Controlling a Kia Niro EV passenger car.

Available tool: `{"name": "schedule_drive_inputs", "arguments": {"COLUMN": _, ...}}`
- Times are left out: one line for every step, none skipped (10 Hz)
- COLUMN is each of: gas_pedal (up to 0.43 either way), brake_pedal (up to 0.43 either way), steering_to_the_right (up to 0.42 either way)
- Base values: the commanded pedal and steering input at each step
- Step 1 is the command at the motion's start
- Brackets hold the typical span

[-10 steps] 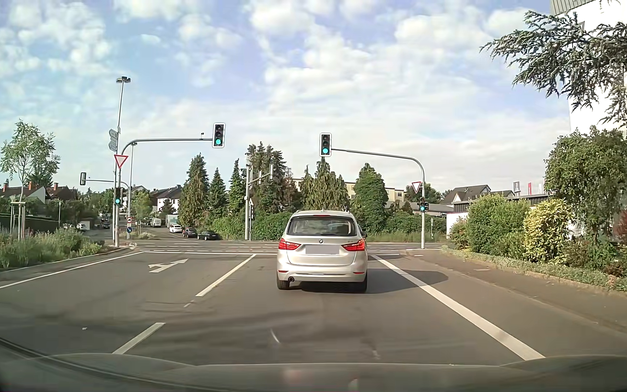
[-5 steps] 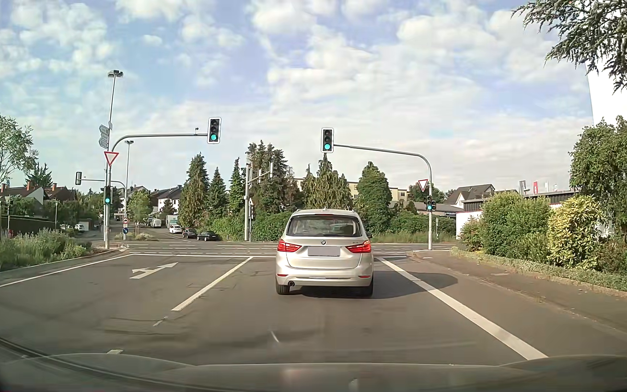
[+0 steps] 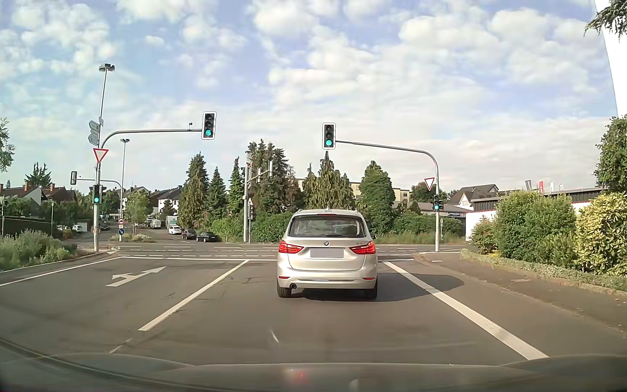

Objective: Follow the waypoints while adhering to traffic rules and regulations

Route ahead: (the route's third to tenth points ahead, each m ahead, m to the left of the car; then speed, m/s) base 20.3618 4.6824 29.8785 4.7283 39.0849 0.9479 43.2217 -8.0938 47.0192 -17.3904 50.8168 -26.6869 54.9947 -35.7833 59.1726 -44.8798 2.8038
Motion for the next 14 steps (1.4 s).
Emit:
{"name": "schedule_drive_inputs", "arguments": {"gas_pedal": 0.15, "brake_pedal": 0.03, "steering_to_the_right": -0.014}}
{"name": "schedule_drive_inputs", "arguments": {"gas_pedal": 0.157, "brake_pedal": 0.03, "steering_to_the_right": -0.014}}
{"name": "schedule_drive_inputs", "arguments": {"gas_pedal": 0.157, "brake_pedal": 0.03, "steering_to_the_right": -0.014}}
{"name": "schedule_drive_inputs", "arguments": {"gas_pedal": 0.169, "brake_pedal": 0.03, "steering_to_the_right": -0.014}}
{"name": "schedule_drive_inputs", "arguments": {"gas_pedal": 0.169, "brake_pedal": 0.03, "steering_to_the_right": -0.014}}
{"name": "schedule_drive_inputs", "arguments": {"gas_pedal": 0.169, "brake_pedal": 0.03, "steering_to_the_right": -0.013}}
{"name": "schedule_drive_inputs", "arguments": {"gas_pedal": 0.169, "brake_pedal": 0.03, "steering_to_the_right": -0.014}}
{"name": "schedule_drive_inputs", "arguments": {"gas_pedal": 0.169, "brake_pedal": 0.03, "steering_to_the_right": -0.014}}
{"name": "schedule_drive_inputs", "arguments": {"gas_pedal": 0.169, "brake_pedal": 0.03, "steering_to_the_right": -0.014}}
{"name": "schedule_drive_inputs", "arguments": {"gas_pedal": 0.169, "brake_pedal": 0.03, "steering_to_the_right": -0.013}}
{"name": "schedule_drive_inputs", "arguments": {"gas_pedal": 0.177, "brake_pedal": 0.03, "steering_to_the_right": -0.013}}
{"name": "schedule_drive_inputs", "arguments": {"gas_pedal": 0.177, "brake_pedal": 0.03, "steering_to_the_right": -0.013}}
{"name": "schedule_drive_inputs", "arguments": {"gas_pedal": 0.177, "brake_pedal": 0.03, "steering_to_the_right": -0.013}}
{"name": "schedule_drive_inputs", "arguments": {"gas_pedal": 0.189, "brake_pedal": 0.03, "steering_to_the_right": -0.013}}
